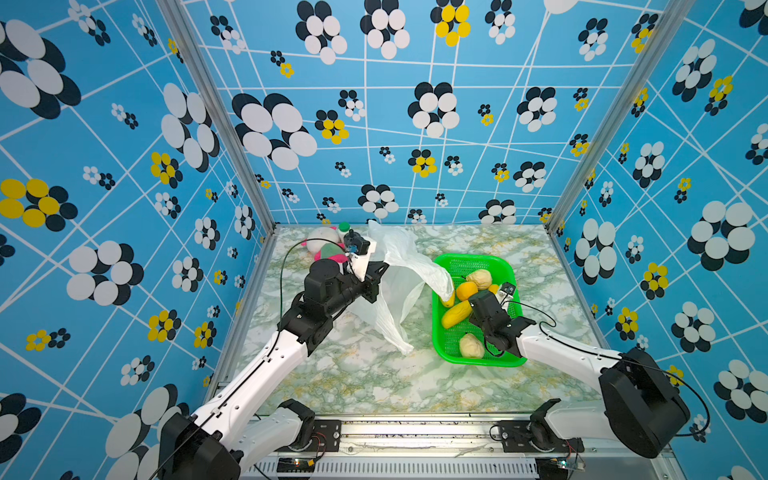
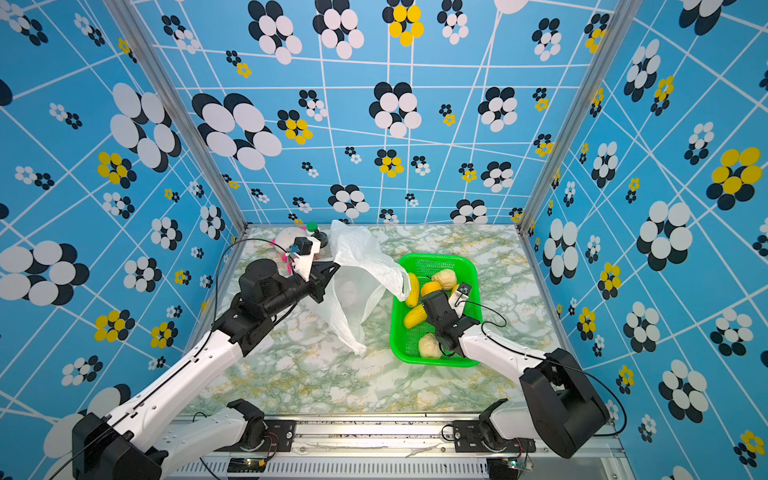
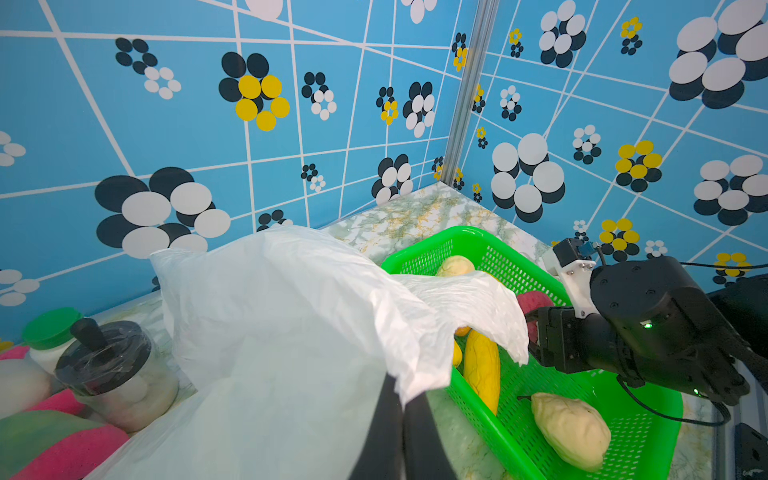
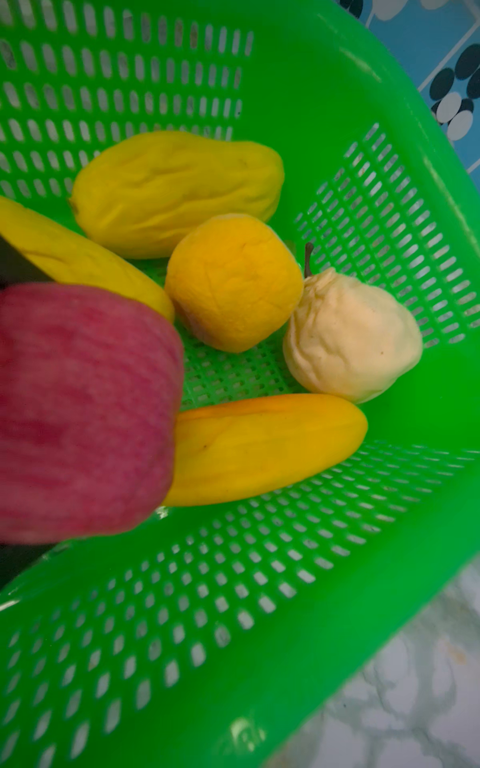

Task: Untie the knot of the plastic bag and take out the fruit
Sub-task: 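Carry the pink fruit over the green basket and open the right gripper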

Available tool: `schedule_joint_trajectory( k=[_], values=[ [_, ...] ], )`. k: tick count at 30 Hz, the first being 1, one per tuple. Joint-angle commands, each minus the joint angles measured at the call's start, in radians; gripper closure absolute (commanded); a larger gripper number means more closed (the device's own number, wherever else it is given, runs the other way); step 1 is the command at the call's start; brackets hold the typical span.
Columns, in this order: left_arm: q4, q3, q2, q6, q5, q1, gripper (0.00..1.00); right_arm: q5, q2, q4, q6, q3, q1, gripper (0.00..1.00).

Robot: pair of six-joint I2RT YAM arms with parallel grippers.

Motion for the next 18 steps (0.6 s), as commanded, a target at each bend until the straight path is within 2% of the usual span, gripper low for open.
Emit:
schedule_joint_trajectory(
  k=[1,6,7,9,10,11,15,18],
  values=[
    [0.012,-0.001,-0.012,0.006,0.004,-0.003,1.0,0.021,0.027,0.011,0.066,0.004,-0.014,0.57],
    [0.024,-0.018,-0.023,-0.001,0.008,-0.003,1.0,-0.064,0.118,0.054,0.057,0.022,-0.04,0.56],
    [0.02,-0.017,-0.023,-0.001,0.008,-0.003,1.0,-0.077,0.121,0.061,0.059,0.022,-0.04,0.5],
    [0.013,-0.009,-0.02,0.0,0.011,-0.003,1.0,-0.083,0.101,0.06,0.054,0.018,-0.04,0.23],
    [0.01,-0.003,-0.017,0.001,0.012,-0.003,1.0,-0.077,0.08,0.06,0.049,0.014,-0.039,0.13],
    [0.008,0.002,-0.014,0.002,0.012,-0.003,1.0,-0.065,0.051,0.056,0.037,0.009,-0.039,0.08],
    [0.009,0.005,-0.012,0.001,0.026,-0.003,1.0,0.014,-0.09,0.034,-0.027,-0.015,-0.017,0.04],
    [0.017,-0.004,-0.021,-0.001,0.031,-0.003,1.0,0.032,-0.215,0.118,-0.116,-0.065,0.032,0.1]
  ],
)
